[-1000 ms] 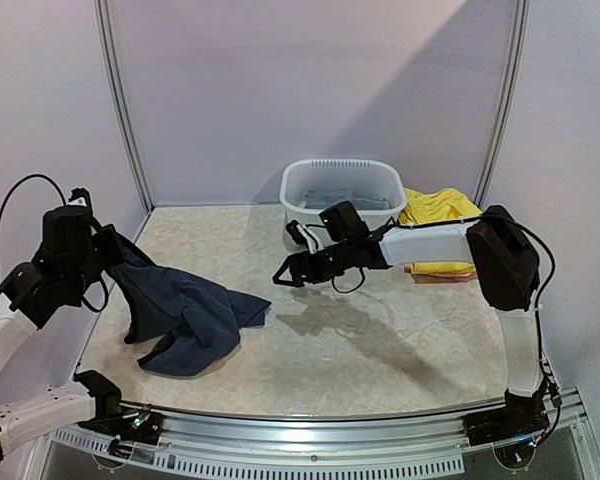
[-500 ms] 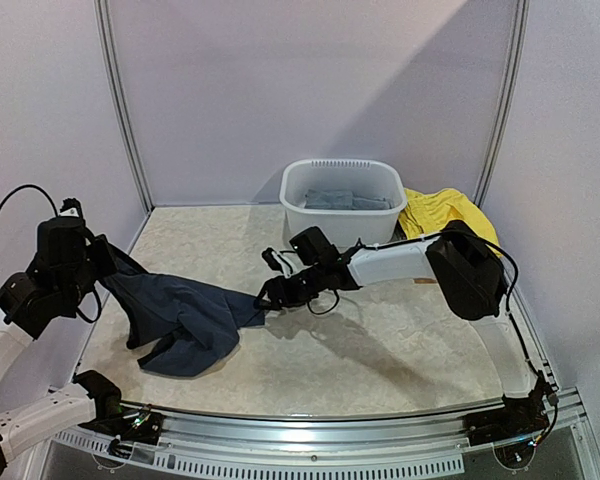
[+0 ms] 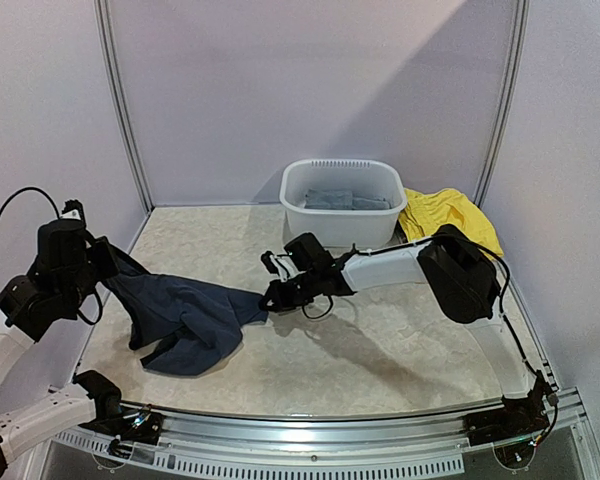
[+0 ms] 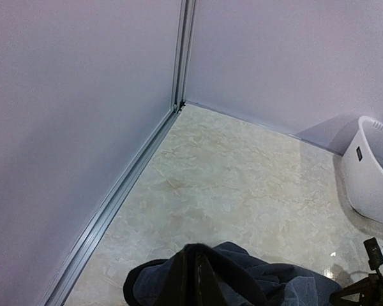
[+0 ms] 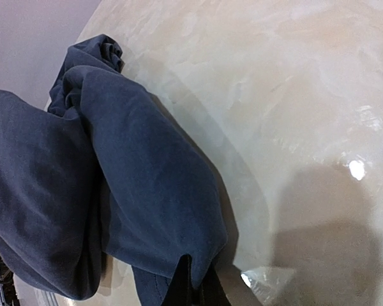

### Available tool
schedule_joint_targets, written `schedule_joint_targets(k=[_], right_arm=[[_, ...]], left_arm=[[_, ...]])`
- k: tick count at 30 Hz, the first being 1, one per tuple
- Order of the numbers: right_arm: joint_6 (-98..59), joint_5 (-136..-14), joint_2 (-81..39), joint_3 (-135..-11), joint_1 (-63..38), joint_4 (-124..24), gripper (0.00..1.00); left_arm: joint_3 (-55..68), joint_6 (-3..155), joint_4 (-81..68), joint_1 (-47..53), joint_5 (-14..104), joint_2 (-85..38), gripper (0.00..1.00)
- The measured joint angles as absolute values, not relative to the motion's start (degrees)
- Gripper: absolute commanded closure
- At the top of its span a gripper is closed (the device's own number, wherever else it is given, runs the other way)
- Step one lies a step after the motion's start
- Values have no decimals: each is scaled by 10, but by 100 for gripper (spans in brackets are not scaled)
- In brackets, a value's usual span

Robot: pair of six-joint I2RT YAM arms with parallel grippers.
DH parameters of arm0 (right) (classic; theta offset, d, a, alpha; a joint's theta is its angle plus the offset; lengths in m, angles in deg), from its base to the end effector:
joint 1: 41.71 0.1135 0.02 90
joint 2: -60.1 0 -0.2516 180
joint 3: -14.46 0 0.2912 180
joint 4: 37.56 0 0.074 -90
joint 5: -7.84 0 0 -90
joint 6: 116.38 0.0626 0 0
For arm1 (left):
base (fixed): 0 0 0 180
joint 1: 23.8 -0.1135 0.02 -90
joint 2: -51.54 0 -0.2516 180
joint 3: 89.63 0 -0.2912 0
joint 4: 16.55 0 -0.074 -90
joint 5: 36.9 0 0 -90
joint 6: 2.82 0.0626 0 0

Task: Fold and stack the mixed laundry pile
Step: Pick up the crumpled tank top from the center of the board, then place the crumpled tank top at the center of the board.

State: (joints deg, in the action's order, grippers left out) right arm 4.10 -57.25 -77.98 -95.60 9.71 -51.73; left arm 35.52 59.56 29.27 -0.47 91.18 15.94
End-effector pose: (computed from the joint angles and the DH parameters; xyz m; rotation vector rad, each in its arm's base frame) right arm 0.3293 0.4551 0.0570 -0.7052 2.4496 1.1602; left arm 0.1995 -0.0440 0.3008 -0.4733 1.8727 0.0864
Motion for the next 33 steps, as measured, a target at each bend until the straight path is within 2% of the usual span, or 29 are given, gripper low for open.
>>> schedule_joint_targets(k=[6, 18, 33], right_arm=[[-13, -656, -696, -903, 87, -585, 100], [-126, -864, -322, -832, 40, -696, 100], [-141, -926, -91, -777, 44, -817, 100]], left_arm=[[361, 601, 272, -5, 879, 179, 100], [359, 603, 261, -5, 853, 194, 100], [306, 603, 261, -5, 832, 233, 100]])
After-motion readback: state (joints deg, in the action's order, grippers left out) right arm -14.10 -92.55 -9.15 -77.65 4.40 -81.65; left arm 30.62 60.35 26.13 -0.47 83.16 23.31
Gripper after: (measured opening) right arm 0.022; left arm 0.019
